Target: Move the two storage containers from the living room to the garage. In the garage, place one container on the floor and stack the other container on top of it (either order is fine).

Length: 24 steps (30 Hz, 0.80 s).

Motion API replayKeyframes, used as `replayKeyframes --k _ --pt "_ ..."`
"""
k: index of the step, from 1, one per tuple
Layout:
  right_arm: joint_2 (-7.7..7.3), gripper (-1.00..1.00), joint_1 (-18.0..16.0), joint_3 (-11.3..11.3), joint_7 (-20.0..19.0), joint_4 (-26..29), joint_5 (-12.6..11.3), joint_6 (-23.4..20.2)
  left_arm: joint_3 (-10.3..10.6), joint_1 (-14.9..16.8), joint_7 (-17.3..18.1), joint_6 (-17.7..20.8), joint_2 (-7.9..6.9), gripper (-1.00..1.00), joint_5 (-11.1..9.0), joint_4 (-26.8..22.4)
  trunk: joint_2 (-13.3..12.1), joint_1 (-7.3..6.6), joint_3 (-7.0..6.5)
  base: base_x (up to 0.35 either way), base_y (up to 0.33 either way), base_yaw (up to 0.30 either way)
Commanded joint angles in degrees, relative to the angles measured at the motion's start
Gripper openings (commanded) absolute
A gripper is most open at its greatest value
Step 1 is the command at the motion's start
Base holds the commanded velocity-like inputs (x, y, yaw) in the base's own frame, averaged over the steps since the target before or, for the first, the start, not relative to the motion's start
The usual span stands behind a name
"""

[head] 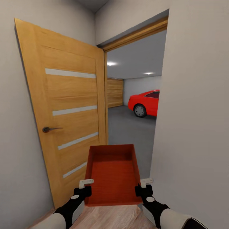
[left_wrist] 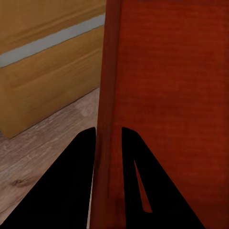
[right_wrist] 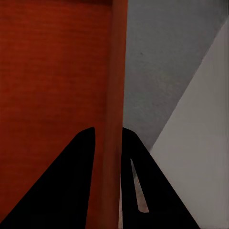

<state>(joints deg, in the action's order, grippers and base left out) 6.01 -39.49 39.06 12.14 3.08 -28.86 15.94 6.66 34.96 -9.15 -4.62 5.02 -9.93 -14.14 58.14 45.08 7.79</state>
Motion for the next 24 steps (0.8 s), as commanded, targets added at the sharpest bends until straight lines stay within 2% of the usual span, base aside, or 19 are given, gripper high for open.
replayKeyframes --k 1,13,18,24 --pt "0.06 -1.00 -0.06 -4.34 -0.19 0.05 -0.15 -0.22 1.07 0.00 -2.18 -1.88 -0.36 -1.00 0.26 -0.10 0.06 0.03 0.09 0.185 0.156 -0.049" --pt "0.06 -1.00 -0.06 -4.34 -0.19 0.01 -0.15 -0.22 1.07 -0.04 -1.75 -1.80 -0.36 -1.00 0.22 -0.01 0.06 0.03 0.09 0.215 0.222 -0.022" --pt "0.06 -1.00 -0.06 -4.34 -0.19 0.01 -0.15 -0.21 1.07 -0.02 -1.85 -1.80 -0.36 -1.00 0.18 0.06 0.06 0.03 0.09 0.247 0.198 -0.208" --pt "0.06 -1.00 -0.06 -4.34 -0.19 0.00 -0.15 -0.20 1.07 -0.01 -2.07 -1.80 -0.36 -1.00 0.18 0.07 0.06 0.03 0.09 0.293 0.042 -0.238"
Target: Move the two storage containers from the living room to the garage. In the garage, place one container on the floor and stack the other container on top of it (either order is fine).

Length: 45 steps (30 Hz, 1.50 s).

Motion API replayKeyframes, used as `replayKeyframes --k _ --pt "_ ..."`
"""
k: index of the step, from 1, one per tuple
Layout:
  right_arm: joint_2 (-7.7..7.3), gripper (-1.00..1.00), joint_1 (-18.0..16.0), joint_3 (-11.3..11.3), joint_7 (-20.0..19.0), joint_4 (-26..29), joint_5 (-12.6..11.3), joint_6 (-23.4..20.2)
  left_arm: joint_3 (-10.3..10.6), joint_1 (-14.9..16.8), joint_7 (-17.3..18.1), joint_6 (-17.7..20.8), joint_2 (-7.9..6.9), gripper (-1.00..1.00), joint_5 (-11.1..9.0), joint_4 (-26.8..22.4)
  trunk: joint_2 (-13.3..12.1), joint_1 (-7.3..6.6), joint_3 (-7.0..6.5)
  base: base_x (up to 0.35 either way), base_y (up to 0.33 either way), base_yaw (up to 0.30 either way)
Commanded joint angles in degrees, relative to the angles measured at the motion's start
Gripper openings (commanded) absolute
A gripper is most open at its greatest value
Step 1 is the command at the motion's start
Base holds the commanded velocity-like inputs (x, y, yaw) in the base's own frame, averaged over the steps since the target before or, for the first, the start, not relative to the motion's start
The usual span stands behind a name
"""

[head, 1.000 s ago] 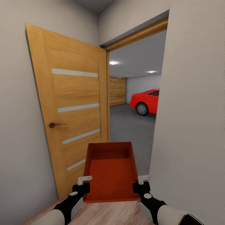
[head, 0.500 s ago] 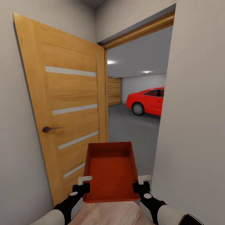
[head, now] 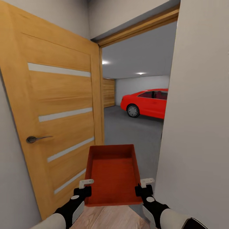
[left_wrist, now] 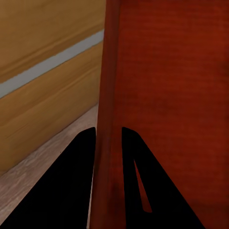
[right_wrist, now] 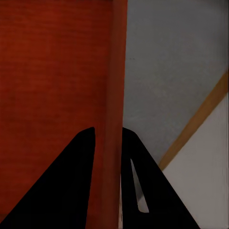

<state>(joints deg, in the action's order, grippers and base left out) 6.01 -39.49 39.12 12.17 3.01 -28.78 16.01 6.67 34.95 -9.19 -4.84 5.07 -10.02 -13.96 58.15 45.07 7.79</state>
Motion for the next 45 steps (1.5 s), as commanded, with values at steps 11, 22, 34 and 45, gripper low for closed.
replayKeyframes --k 11,22,34,45 --pt "0.06 -1.00 -0.06 -4.40 -0.22 0.09 -0.22 -0.27 1.06 0.00 -2.06 -1.63 -0.41 -1.00 0.27 -0.10 0.06 0.04 0.08 0.321 0.002 -0.219" --pt "0.06 -1.00 -0.06 -4.40 -0.22 0.08 -0.22 -0.27 1.06 -0.02 -1.93 -1.60 -0.41 -1.00 0.27 -0.10 0.06 0.04 0.08 0.322 0.099 -0.067" --pt "0.06 -1.00 -0.06 -4.40 -0.22 0.10 -0.22 -0.27 1.06 0.00 -1.48 -1.64 -0.41 -1.00 0.34 -0.10 0.06 0.04 0.08 0.303 0.205 -0.188" --pt "0.06 -1.00 -0.06 -4.40 -0.22 0.08 -0.22 -0.27 1.11 -0.01 -1.44 -1.57 -0.41 -1.00 0.36 -0.10 0.06 0.04 0.08 0.283 0.242 -0.070"
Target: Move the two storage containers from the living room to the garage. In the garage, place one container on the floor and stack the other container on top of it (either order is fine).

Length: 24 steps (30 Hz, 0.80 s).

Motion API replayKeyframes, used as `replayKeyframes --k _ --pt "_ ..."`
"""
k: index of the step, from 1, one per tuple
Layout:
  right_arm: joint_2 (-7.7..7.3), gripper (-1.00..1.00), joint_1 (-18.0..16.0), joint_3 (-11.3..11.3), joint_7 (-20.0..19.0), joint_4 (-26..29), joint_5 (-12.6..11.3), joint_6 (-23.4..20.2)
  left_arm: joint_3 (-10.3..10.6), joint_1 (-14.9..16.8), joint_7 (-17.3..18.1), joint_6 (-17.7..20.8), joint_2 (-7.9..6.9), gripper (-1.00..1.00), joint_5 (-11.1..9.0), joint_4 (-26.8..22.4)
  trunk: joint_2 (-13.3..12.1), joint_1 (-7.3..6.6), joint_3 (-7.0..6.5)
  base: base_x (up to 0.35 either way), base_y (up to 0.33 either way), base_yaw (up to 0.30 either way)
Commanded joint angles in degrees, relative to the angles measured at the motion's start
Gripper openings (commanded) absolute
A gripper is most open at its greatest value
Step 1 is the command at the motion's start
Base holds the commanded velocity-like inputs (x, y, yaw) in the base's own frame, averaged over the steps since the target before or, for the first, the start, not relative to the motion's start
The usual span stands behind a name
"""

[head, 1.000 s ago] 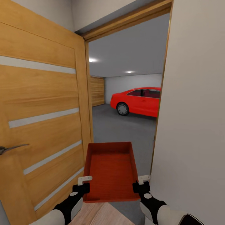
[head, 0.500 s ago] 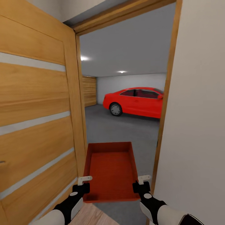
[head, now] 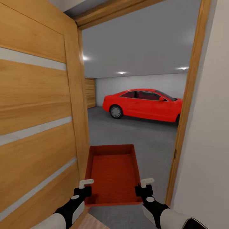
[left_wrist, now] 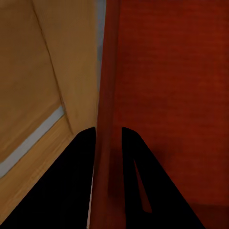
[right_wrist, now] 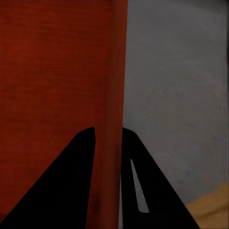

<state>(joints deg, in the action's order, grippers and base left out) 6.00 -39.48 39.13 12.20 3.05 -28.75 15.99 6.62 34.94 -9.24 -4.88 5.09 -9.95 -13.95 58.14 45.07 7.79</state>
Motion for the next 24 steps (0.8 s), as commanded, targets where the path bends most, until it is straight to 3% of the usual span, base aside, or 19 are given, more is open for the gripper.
replayKeyframes --k 1,24 --pt "0.07 -1.00 -0.07 -4.41 -0.24 0.03 -0.26 -0.26 1.16 0.00 -1.40 -1.53 -0.43 -1.00 0.28 -0.11 0.06 0.04 0.08 0.282 0.243 -0.260" --pt "0.07 -1.00 -0.07 -4.41 -0.24 0.05 -0.26 -0.26 1.16 0.03 -1.40 -1.53 -0.43 -1.00 0.28 -0.11 0.06 0.04 0.08 0.281 0.244 -0.284"
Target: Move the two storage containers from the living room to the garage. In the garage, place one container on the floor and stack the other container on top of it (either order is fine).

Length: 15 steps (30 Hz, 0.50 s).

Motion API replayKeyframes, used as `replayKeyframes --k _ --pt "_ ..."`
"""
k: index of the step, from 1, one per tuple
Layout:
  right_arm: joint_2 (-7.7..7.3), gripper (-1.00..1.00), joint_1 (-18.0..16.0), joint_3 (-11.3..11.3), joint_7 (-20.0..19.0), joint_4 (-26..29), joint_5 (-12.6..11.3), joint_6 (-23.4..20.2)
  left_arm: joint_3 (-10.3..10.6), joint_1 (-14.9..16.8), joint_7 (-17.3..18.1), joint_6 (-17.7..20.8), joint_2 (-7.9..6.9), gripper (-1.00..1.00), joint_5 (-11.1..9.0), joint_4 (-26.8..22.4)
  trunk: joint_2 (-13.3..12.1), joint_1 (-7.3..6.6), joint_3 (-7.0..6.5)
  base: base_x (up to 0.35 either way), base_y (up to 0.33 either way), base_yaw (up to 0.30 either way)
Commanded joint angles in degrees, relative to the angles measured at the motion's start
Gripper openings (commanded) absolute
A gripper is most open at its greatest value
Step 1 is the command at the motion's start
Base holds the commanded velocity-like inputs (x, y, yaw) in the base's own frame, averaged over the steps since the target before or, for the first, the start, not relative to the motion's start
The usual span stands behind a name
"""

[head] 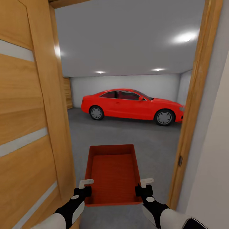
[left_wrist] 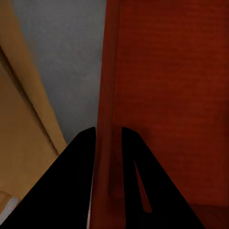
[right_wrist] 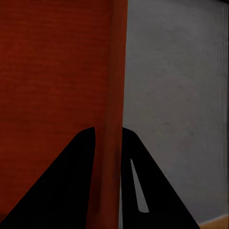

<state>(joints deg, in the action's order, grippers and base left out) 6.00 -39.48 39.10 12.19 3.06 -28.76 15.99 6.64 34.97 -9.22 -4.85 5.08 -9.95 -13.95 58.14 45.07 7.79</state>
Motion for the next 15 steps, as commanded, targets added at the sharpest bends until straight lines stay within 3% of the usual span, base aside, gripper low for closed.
replayKeyframes --k 1,15 --pt "0.07 -1.00 -0.07 -4.39 -0.24 0.04 -0.24 -0.25 1.13 -0.02 -1.41 -1.56 -0.42 -1.00 0.28 -0.11 0.06 0.04 0.09 0.281 0.244 -0.286" --pt "0.07 -1.00 -0.07 -4.39 -0.24 0.02 -0.24 -0.25 1.09 -0.03 -1.49 -1.64 -0.42 -1.00 0.28 -0.11 0.06 0.04 0.09 0.282 0.244 -0.286"
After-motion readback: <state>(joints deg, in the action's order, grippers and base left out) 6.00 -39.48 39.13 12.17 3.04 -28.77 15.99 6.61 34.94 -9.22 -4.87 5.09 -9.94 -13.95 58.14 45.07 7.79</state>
